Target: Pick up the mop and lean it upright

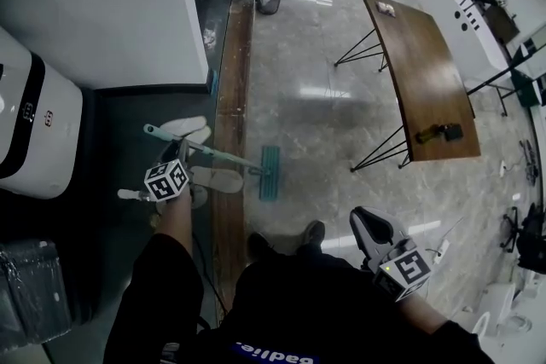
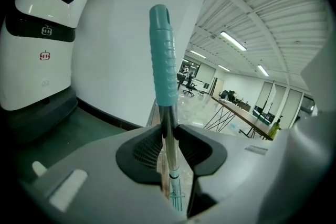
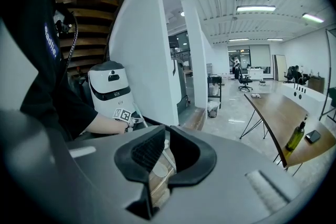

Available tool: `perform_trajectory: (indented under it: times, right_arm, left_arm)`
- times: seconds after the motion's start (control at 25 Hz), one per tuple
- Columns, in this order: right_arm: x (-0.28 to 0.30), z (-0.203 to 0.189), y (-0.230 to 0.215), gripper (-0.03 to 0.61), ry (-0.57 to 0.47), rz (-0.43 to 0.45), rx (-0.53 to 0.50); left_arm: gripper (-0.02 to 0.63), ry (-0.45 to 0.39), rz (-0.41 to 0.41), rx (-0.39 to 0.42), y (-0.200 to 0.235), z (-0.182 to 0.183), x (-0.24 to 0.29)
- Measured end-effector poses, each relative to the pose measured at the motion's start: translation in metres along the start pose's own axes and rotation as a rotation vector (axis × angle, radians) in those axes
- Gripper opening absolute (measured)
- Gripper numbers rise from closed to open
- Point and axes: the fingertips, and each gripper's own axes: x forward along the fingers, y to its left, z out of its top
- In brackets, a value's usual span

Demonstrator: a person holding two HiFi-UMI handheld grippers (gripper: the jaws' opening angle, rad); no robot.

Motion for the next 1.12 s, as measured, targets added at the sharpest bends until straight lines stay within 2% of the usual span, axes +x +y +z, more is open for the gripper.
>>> perform_trajectory:
  times: [0.12,0.32,0.56,0.88,1.12]
  right_arm:
    - [0.000,0.005,-0.001,0.032,-0.029,0.011,0.004]
    - [-0.006,0.013,-0.008,0.029,-0.082,0.027,0.020]
    - [-0.023,0.017,-0.032,0.028,-0.144,0.024,0.067]
    - [-0.049,0.019,-0.081,0.026,-0.210,0.022,0.113]
    - [-0.059,0.014,-0.123,0.026,-0.233,0.048,0.141]
  left_arm:
    - [0.112,-0.013,-0.062,0.030,-0.041,0.002,-0.002]
    - [0.110,0.010,-0.154,0.115,-0.111,-0.002,-0.009]
    - [0.110,0.035,-0.227,0.173,-0.177,-0.008,-0.016]
    - [0.110,0.049,-0.284,0.279,-0.247,-0.005,-0.016]
    - [0.110,0.045,-0.285,0.349,-0.293,-0.003,-0.016]
